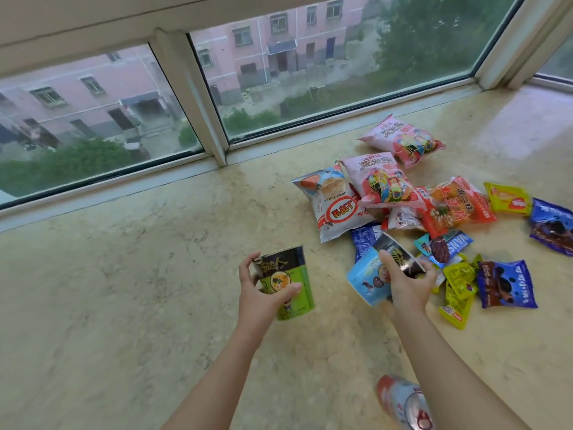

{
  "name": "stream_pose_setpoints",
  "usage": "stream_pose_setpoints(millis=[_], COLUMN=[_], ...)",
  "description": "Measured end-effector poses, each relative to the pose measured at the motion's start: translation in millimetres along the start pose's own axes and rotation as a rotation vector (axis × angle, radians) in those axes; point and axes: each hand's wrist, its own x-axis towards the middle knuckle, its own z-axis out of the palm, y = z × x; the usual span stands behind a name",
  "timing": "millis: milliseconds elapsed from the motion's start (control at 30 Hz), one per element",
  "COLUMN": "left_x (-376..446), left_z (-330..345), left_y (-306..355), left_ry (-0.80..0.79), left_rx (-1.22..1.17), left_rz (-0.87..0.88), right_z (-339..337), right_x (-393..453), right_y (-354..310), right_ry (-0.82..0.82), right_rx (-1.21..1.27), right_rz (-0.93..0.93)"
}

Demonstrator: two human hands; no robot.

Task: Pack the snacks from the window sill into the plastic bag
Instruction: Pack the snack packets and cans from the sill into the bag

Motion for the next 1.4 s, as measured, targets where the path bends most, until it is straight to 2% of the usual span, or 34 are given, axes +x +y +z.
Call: stream_pose_setpoints(millis=[133,367,700,967,1200,1400], left_x=[-5,-36,-132,-225,-311,-370], left_z=[-5,-47,-163,-256,-318,-349], left_y=[15,50,103,153,159,140], left_ry=[-0.034,-0.069,-0.150,-0.208,-0.148,0.009], left_rx=[-0.011,-0.043,-0.018,-0.050,-0.093,-0.080], left_rz=[0.030,0.115,0.208,0.374,0.473,0.493], right_z=[-6,-23,-48,-64,-86,-89], right_x=[-25,-105,-258,-389,-475,-519], right_y=[-14,-42,-93,-121,-132,-124], right_ry=[-0.189,-0.458,-0.615,-0.725,-0.856,-1.003], right_rx=[0.000,-0.029,-0.090,-0.109,-0.181,-0.211], right_rz=[0.023,-0.121,-0.284,-0.375,-0.487,-0.558])
